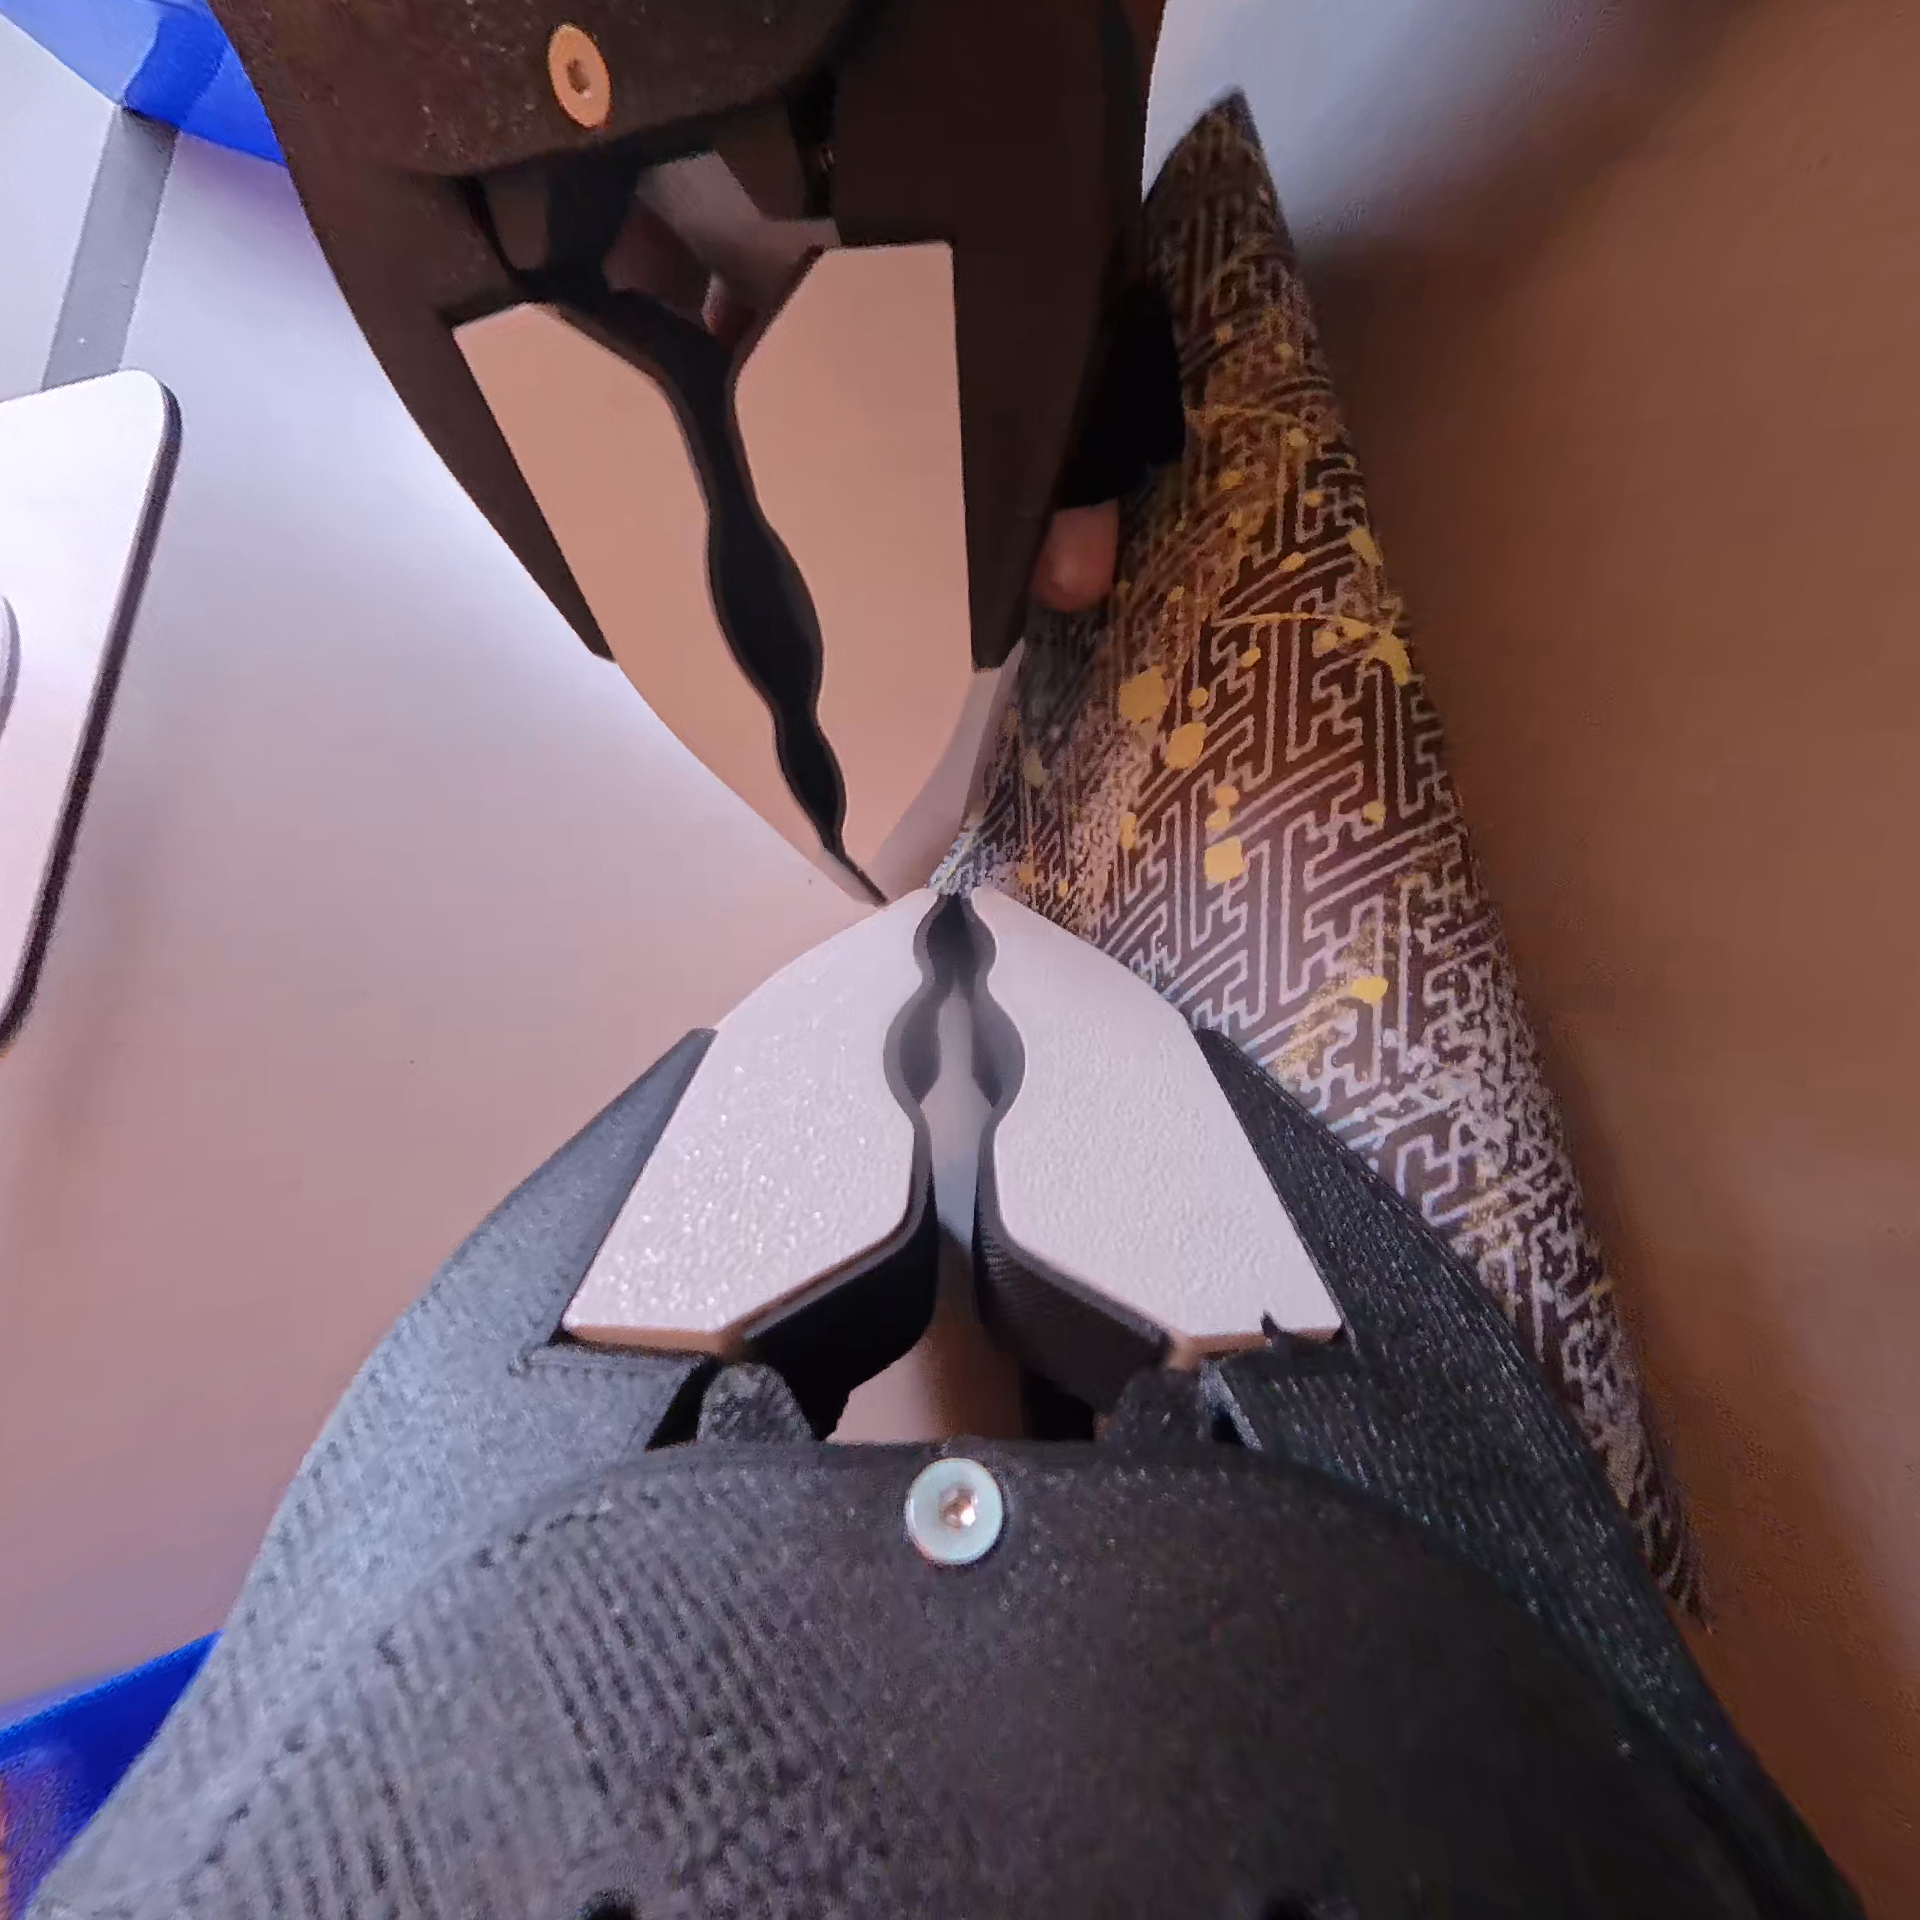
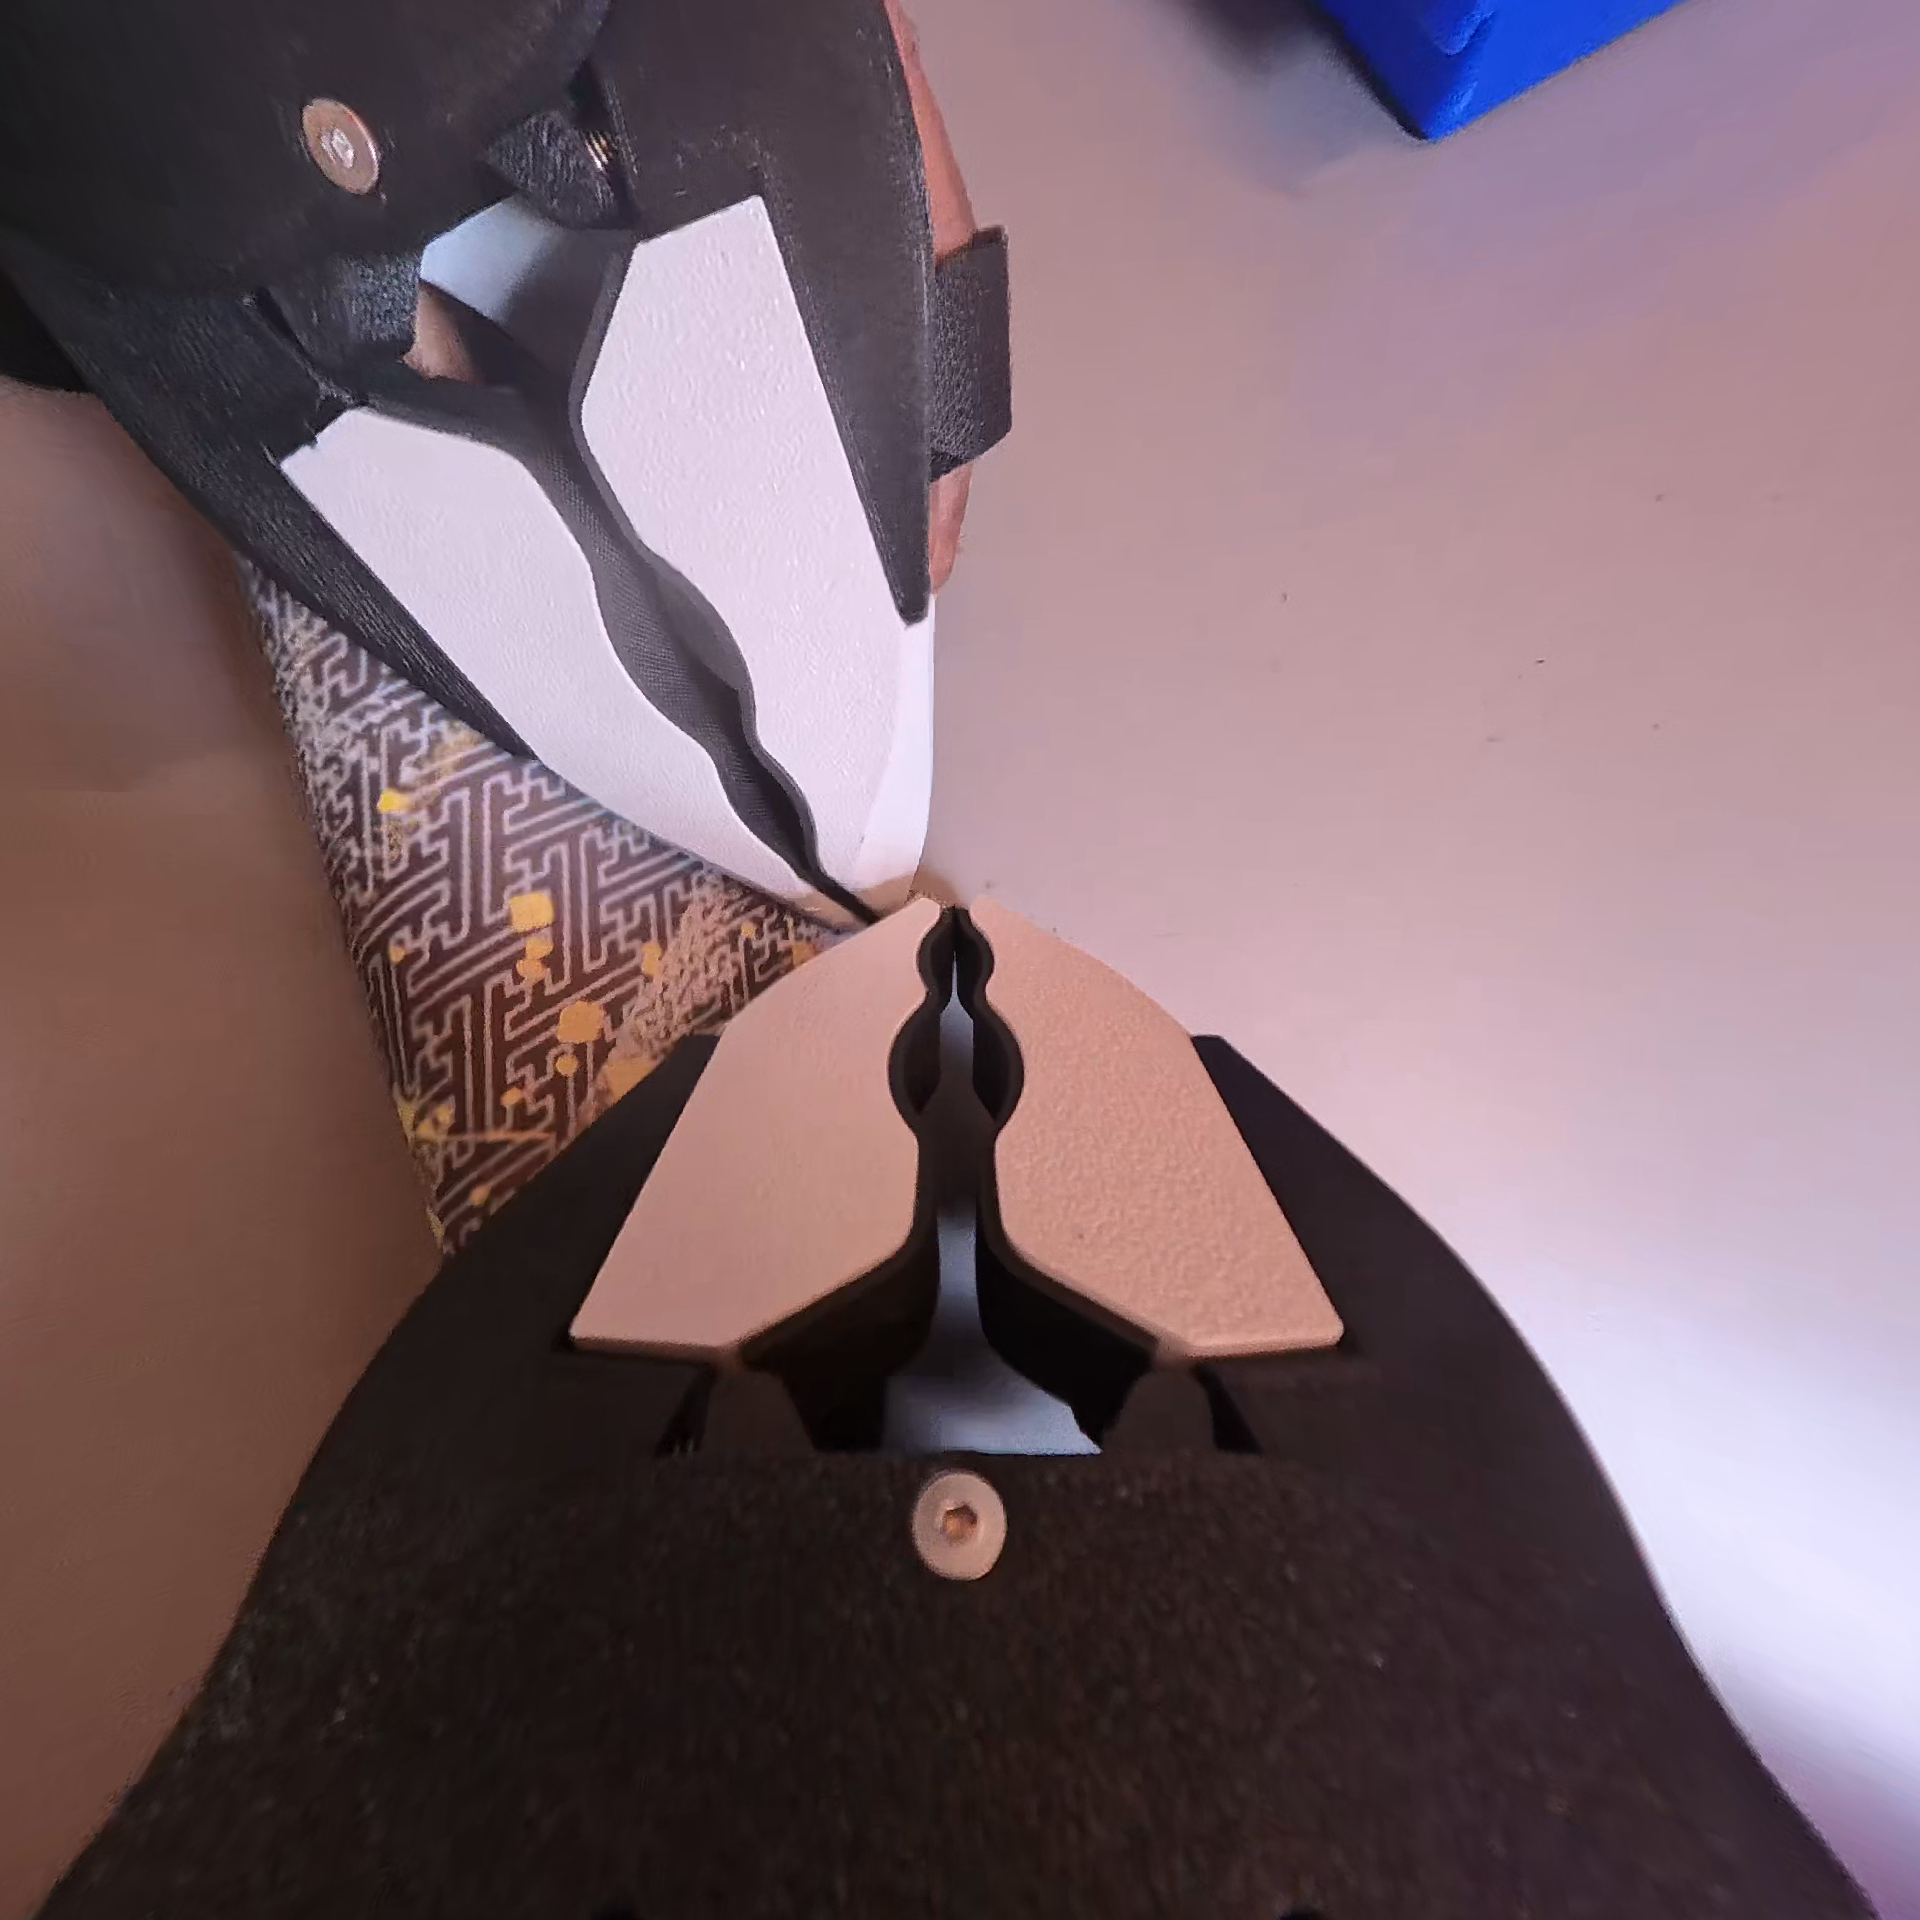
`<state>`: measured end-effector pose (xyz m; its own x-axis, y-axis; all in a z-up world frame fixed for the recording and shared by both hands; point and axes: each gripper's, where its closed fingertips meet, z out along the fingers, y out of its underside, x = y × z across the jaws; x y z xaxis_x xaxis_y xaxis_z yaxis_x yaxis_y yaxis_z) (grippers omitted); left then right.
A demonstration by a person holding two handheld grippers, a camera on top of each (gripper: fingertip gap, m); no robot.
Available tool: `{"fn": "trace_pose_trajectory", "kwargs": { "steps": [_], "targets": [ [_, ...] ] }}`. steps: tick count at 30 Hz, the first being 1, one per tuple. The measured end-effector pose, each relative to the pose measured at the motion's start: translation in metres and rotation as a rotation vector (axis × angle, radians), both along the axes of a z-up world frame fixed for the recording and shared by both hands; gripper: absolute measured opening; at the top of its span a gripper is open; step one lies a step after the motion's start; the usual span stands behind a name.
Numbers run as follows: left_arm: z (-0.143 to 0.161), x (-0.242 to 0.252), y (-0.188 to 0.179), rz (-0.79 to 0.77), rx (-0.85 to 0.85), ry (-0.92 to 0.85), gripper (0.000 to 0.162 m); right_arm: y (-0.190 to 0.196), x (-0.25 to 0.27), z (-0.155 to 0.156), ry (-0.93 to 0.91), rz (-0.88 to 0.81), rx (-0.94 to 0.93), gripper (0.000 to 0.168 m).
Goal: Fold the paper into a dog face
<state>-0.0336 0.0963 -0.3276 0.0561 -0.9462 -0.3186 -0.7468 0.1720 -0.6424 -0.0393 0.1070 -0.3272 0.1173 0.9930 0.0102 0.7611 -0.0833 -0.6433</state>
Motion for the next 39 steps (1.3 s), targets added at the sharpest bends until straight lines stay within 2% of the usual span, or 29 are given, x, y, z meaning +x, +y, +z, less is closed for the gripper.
{"fn": "trace_pose_trajectory", "kwargs": {
  "steps": [6,14,26,39],
  "targets": [
    [0.000,-0.001,-0.002,0.008,0.066,0.052,0.000,-0.042,0.010,0.041,0.055,0.046,0.099,0.000],
    [0.000,0.001,-0.003,0.017,0.096,0.071,0.000,-0.071,0.014,0.000,-0.118,0.058,0.195,0.000],
    [-0.001,0.000,-0.003,0.031,0.108,0.076,0.000,-0.091,0.025,0.000,-0.085,0.001,0.283,0.000],
    [0.000,-0.002,-0.003,0.061,0.100,0.078,0.000,-0.090,0.033,0.003,-0.001,-0.088,0.108,0.000]
  ]
}}
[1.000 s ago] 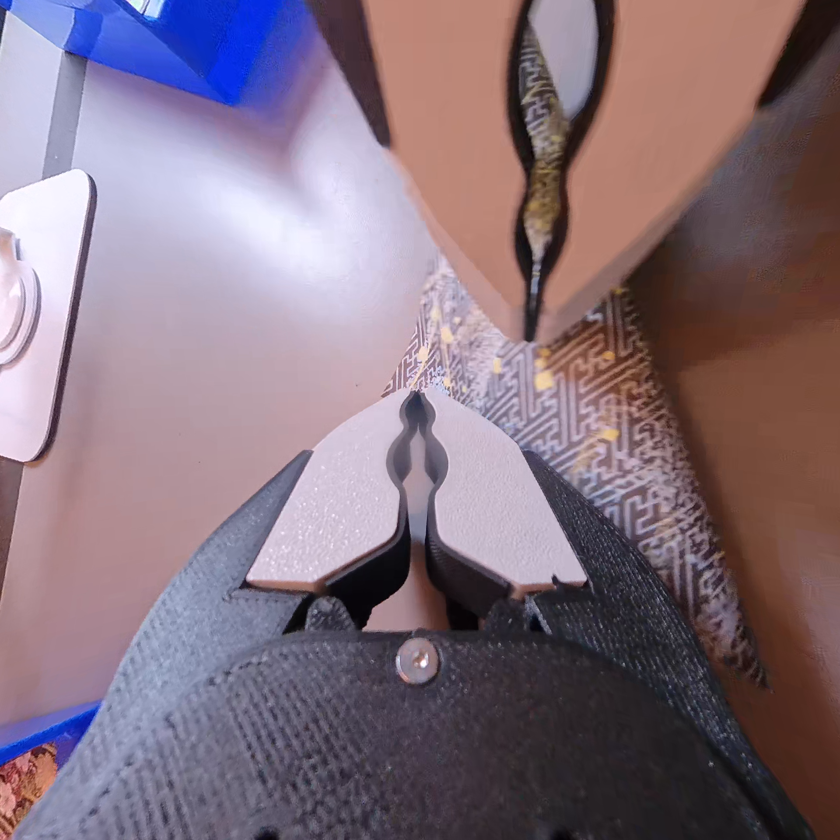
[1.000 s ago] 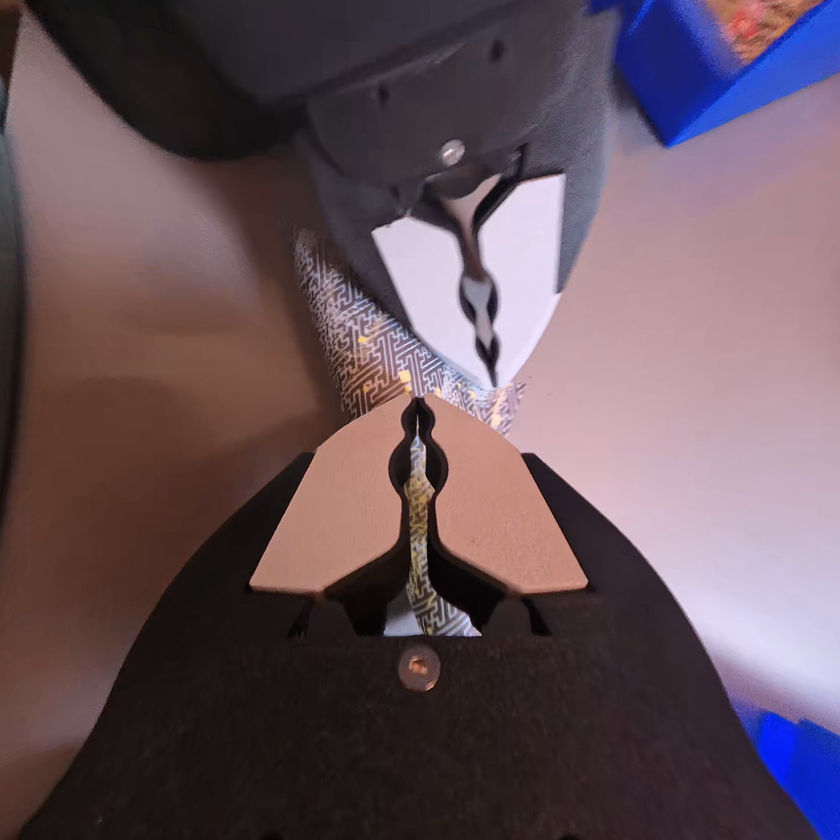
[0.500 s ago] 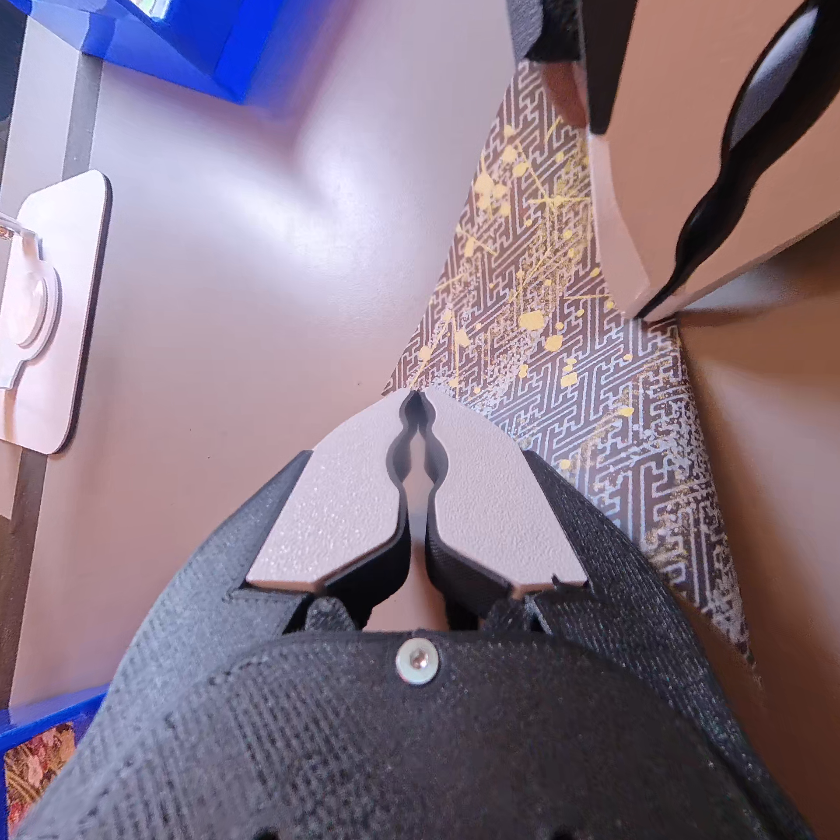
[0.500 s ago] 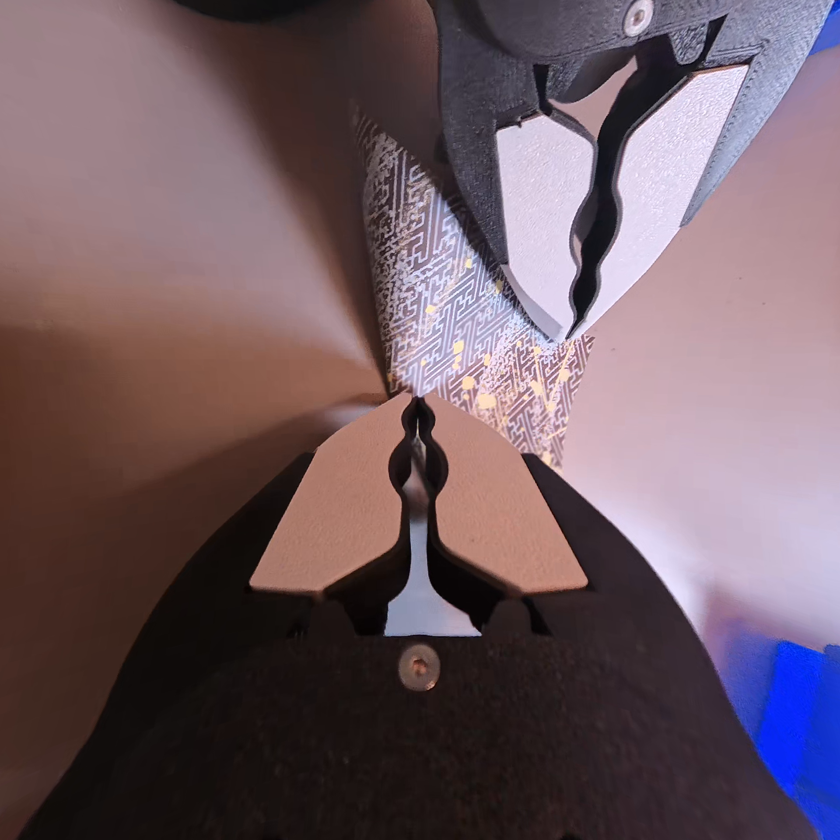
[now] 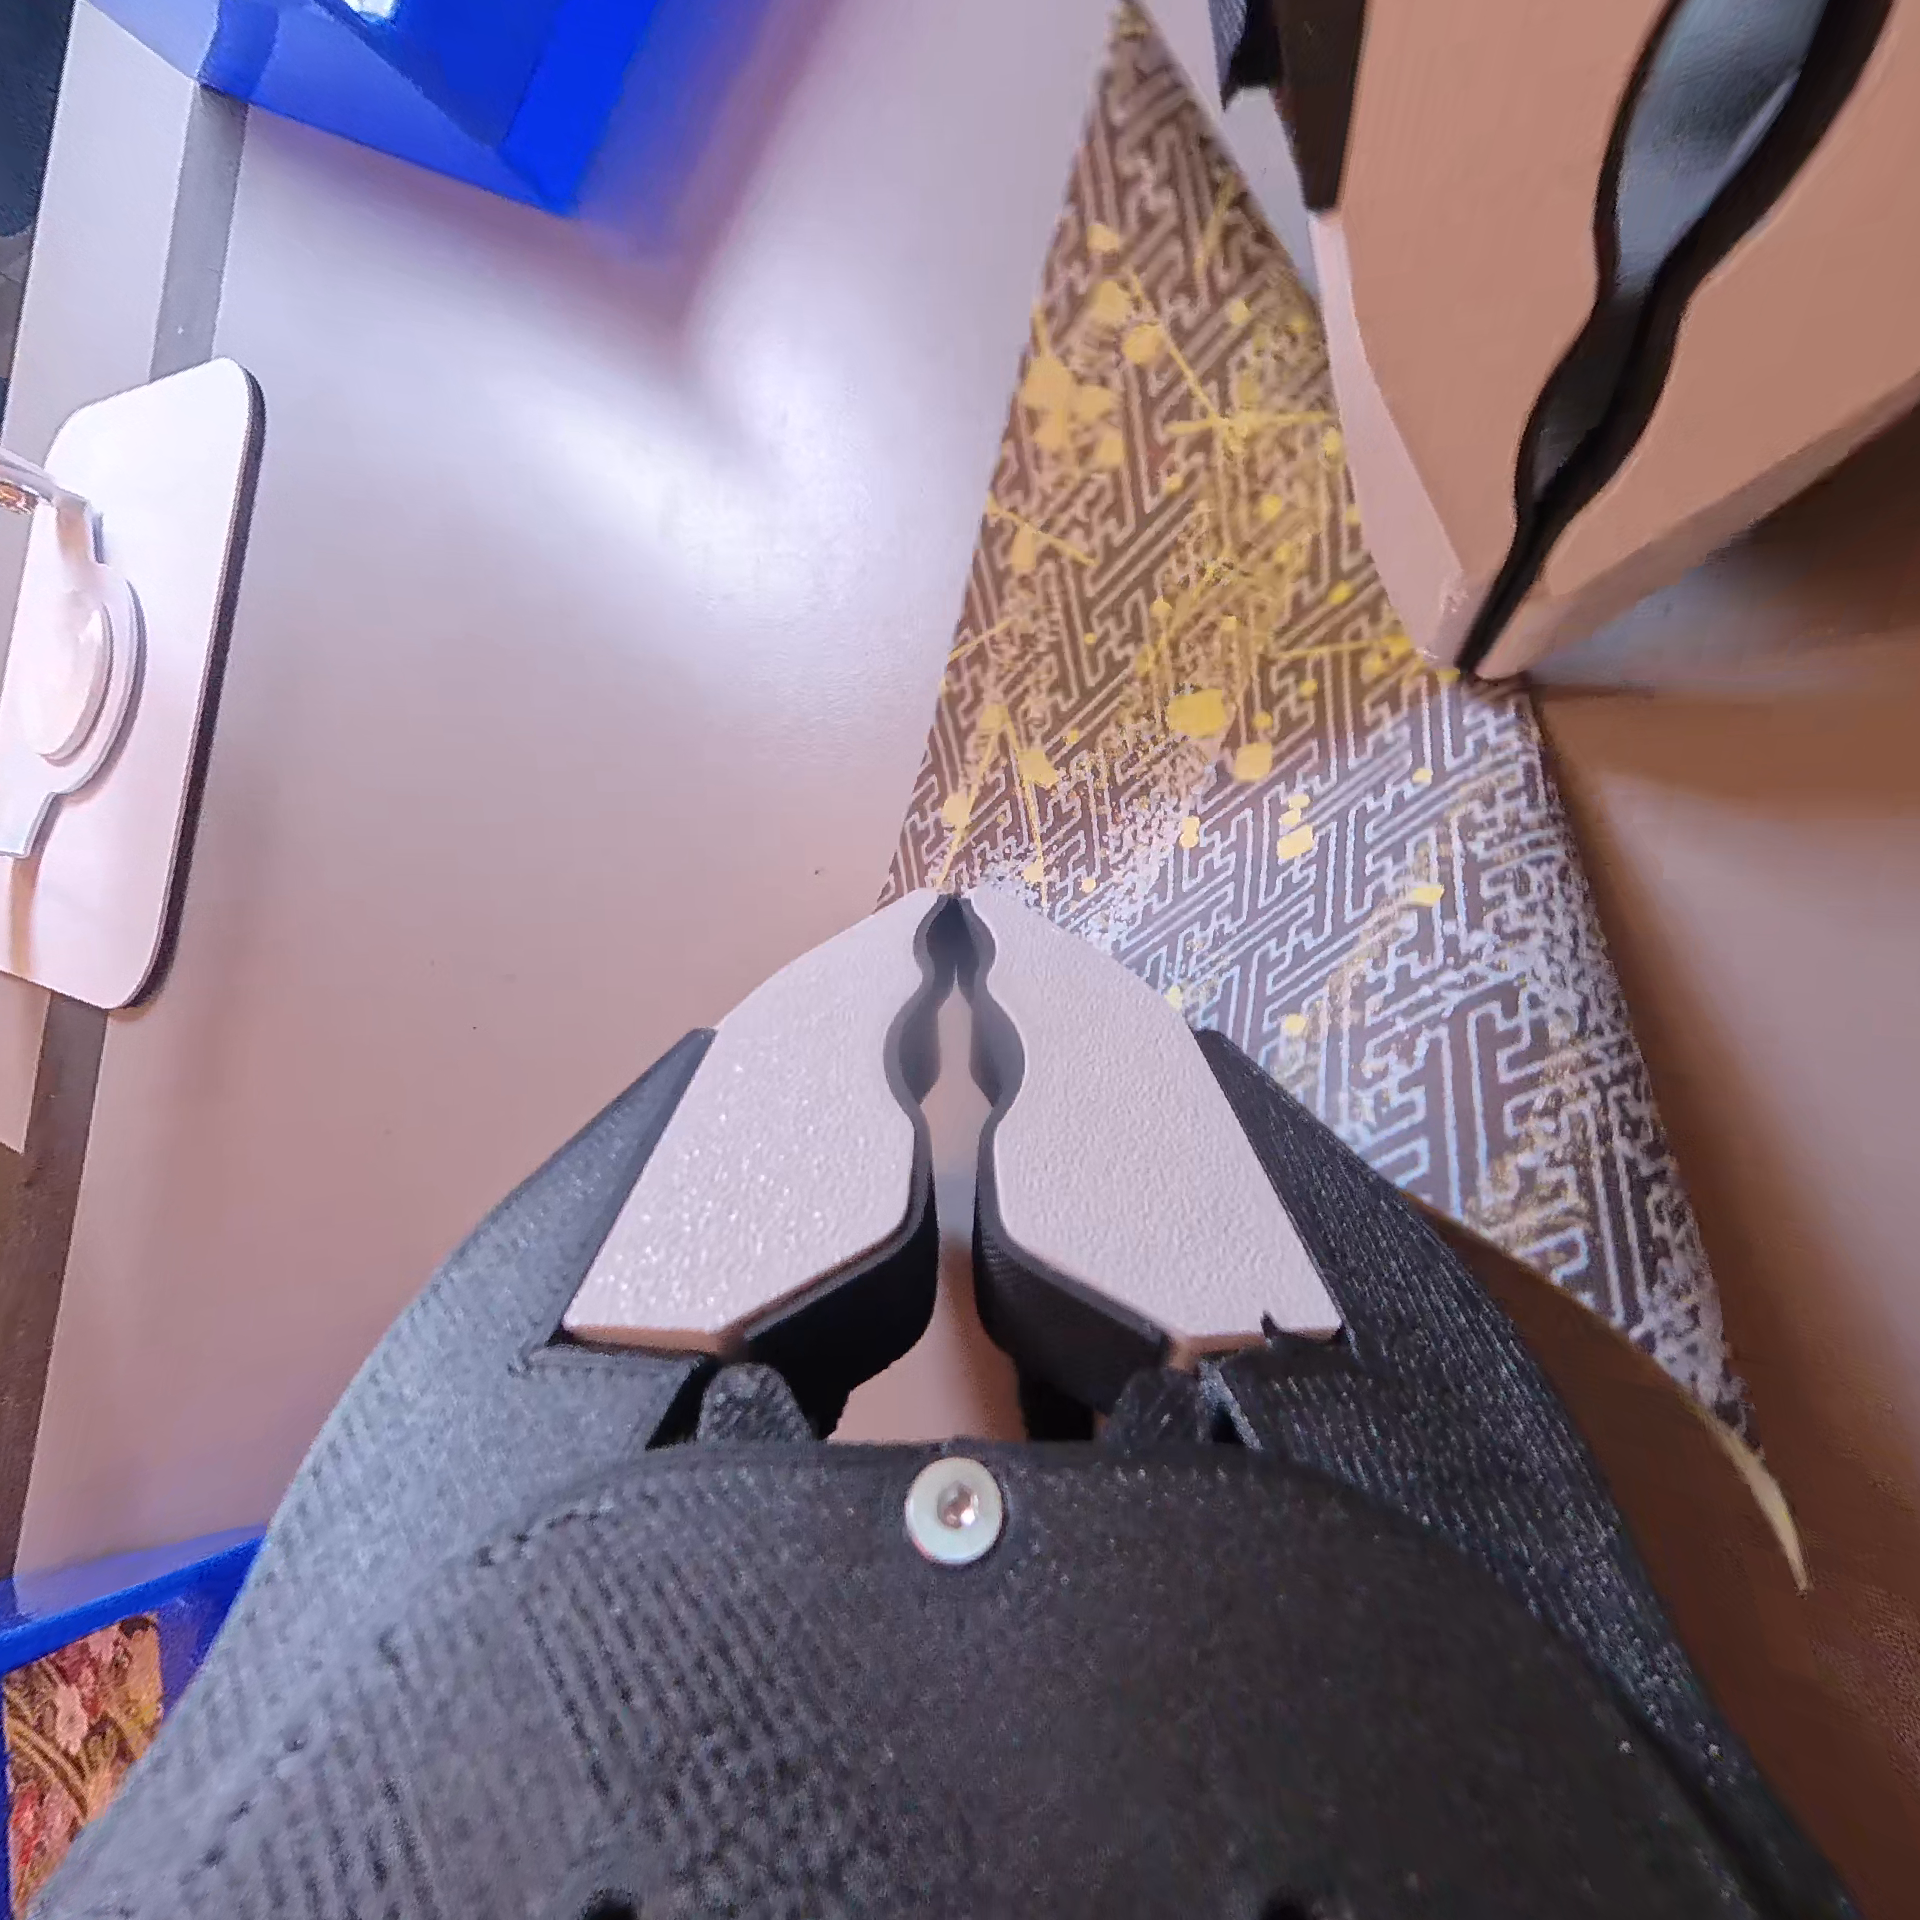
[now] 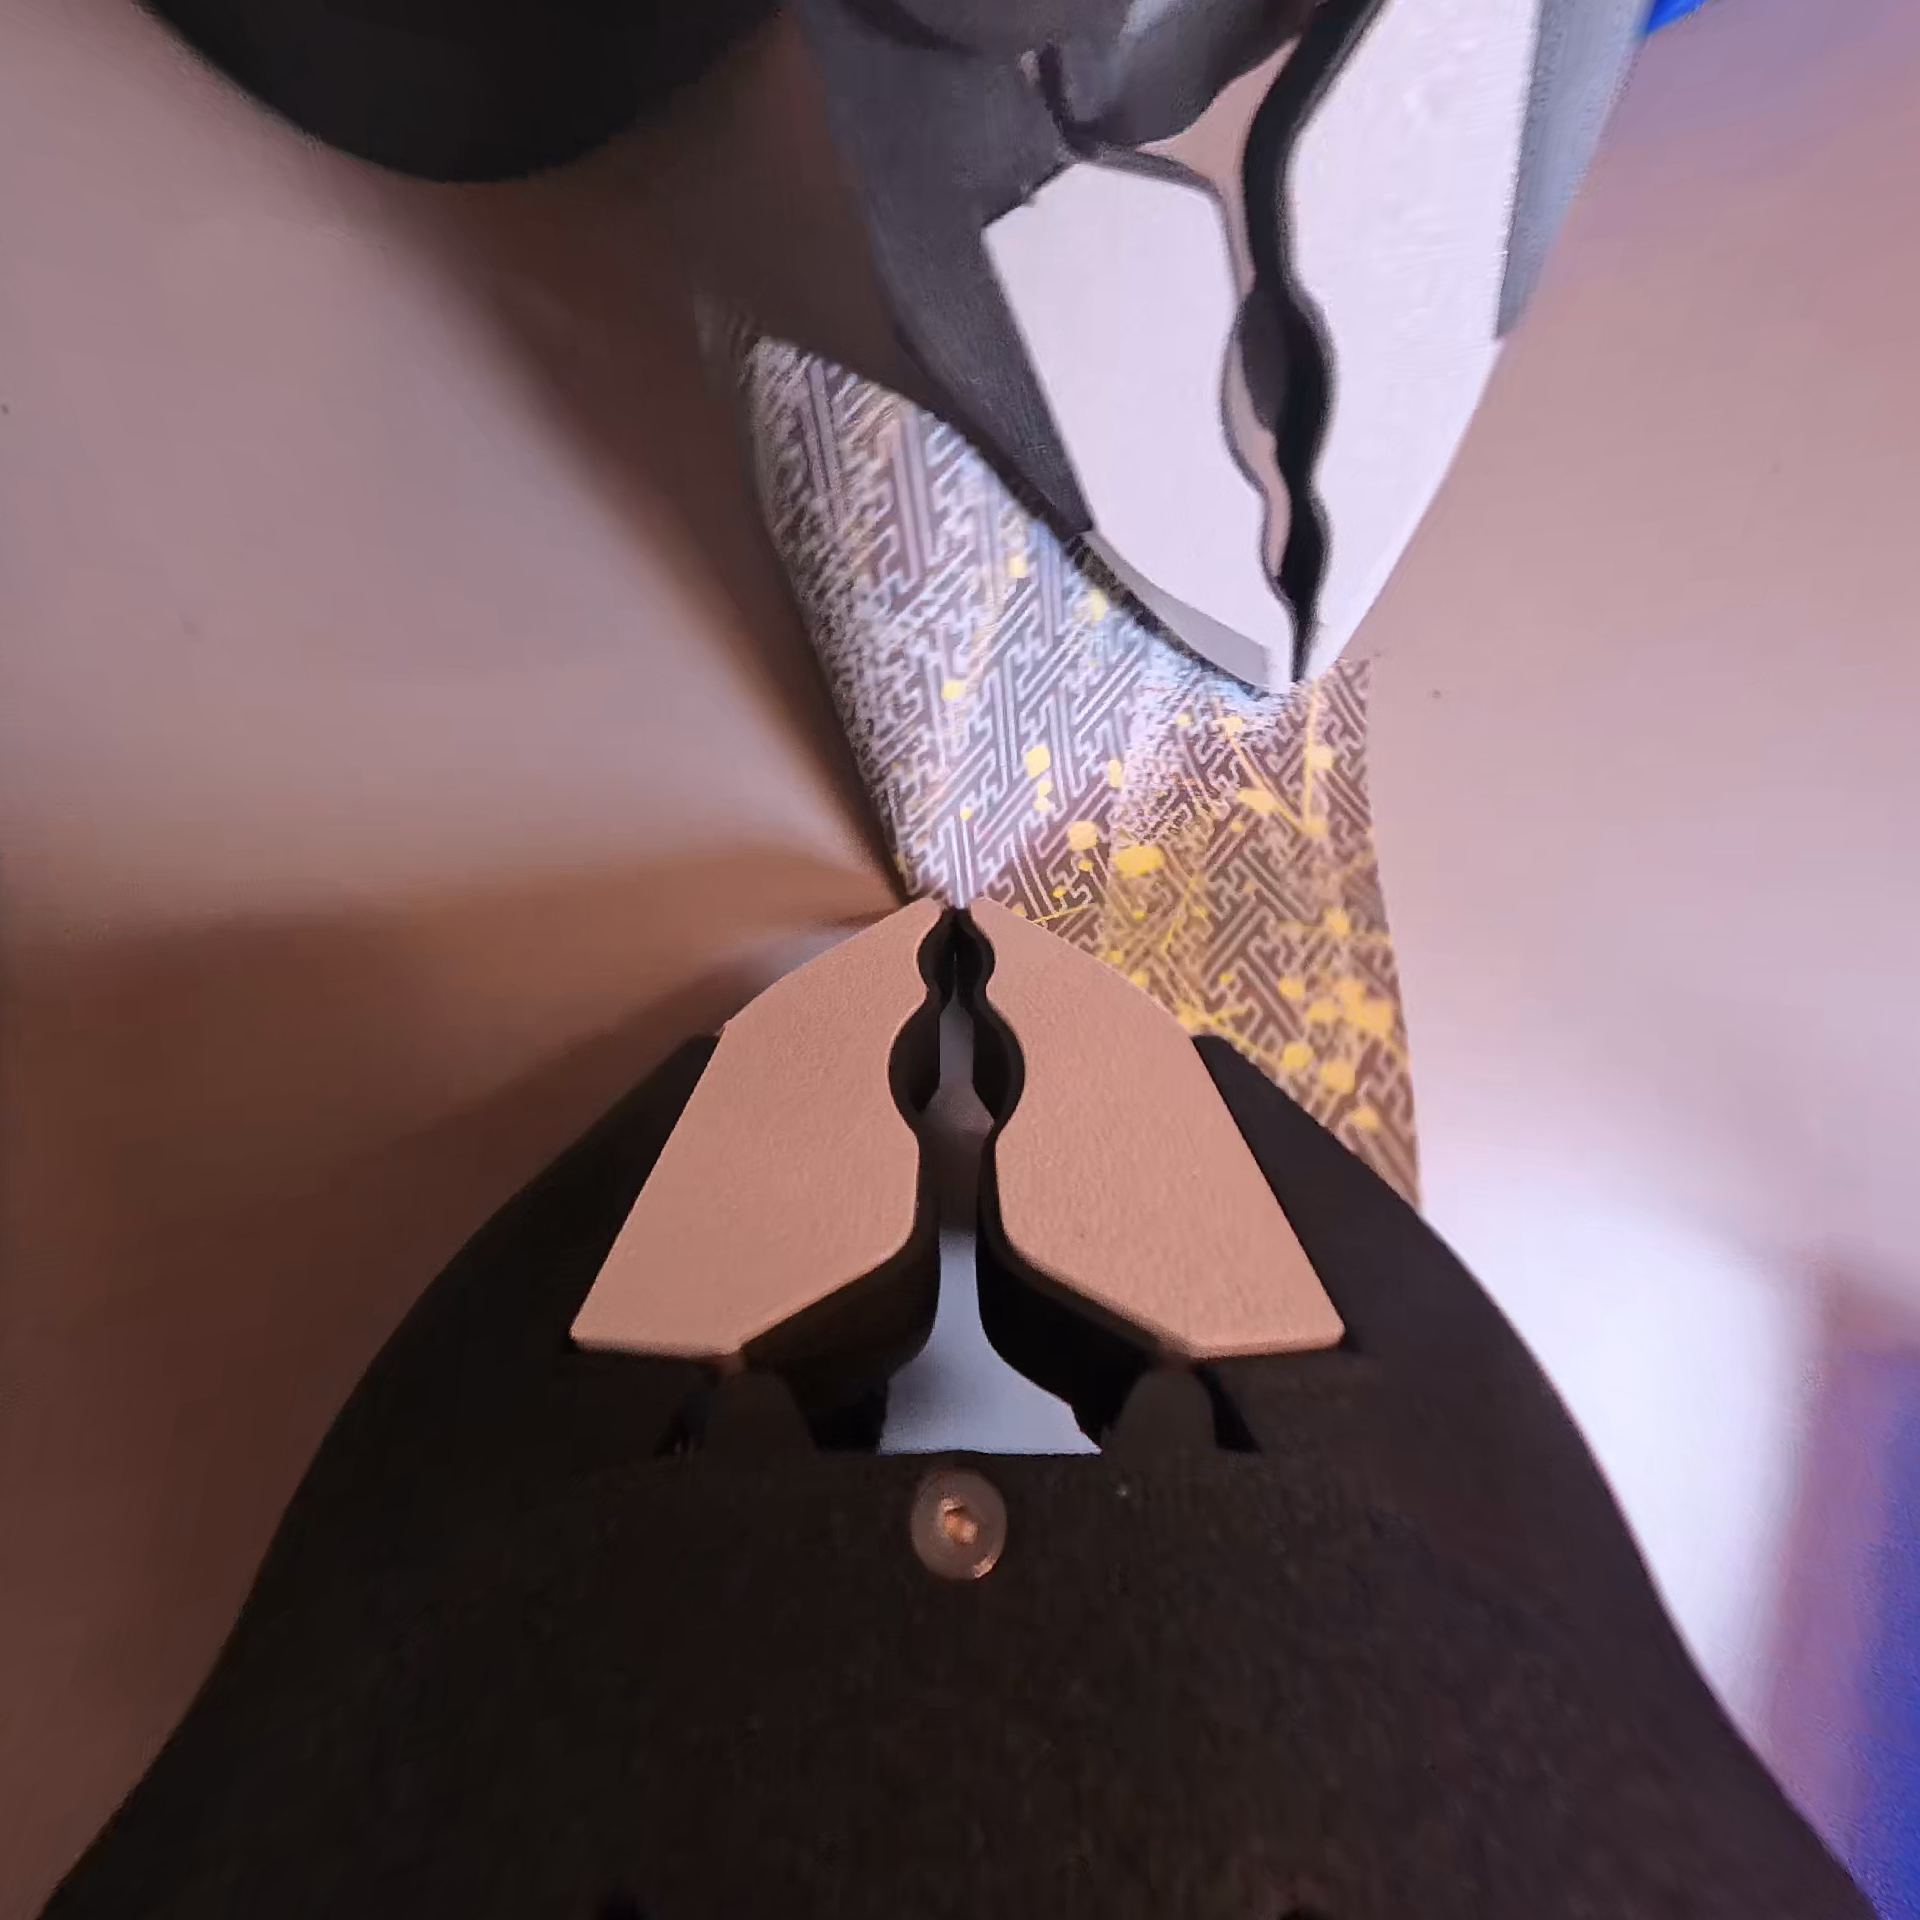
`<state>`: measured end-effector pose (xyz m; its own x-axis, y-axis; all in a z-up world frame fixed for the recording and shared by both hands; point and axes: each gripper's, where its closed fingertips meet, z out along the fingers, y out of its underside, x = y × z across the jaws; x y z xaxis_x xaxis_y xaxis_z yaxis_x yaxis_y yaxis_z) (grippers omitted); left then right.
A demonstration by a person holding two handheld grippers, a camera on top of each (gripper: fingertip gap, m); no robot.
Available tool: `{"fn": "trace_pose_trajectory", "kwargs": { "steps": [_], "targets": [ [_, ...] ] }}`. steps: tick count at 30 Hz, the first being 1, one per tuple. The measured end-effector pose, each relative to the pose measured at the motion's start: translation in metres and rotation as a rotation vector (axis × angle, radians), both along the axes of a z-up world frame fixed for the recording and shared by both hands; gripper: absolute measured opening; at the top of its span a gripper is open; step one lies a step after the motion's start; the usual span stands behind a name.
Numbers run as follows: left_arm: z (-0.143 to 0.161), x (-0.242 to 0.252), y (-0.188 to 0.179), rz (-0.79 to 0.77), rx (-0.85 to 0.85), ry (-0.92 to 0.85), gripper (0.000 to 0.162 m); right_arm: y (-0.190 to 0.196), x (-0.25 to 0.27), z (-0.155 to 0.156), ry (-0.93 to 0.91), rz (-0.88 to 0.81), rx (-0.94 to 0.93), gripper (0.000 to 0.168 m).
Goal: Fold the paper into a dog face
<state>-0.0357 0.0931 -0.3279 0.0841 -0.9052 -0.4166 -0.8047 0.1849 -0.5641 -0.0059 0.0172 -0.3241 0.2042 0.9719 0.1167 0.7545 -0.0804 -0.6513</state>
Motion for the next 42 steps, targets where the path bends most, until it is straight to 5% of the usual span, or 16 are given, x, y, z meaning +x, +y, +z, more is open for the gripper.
{"fn": "trace_pose_trajectory", "kwargs": {
  "steps": [6,23,30,42],
  "targets": [
    [0.000,-0.007,-0.006,0.089,0.043,0.080,0.000,0.019,0.018,0.026,0.137,-0.123,-0.058,0.000],
    [0.000,-0.014,-0.018,0.118,0.020,0.068,0.000,-0.008,0.005,-0.004,-0.003,-0.021,-0.051,0.000],
    [0.000,-0.016,-0.022,0.091,-0.173,-0.058,0.000,-0.008,0.005,-0.004,0.000,-0.025,-0.053,0.000],
    [0.000,-0.025,-0.009,0.117,-0.248,-0.108,0.000,-0.008,0.005,-0.004,0.004,-0.030,-0.059,0.000]
  ]
}}
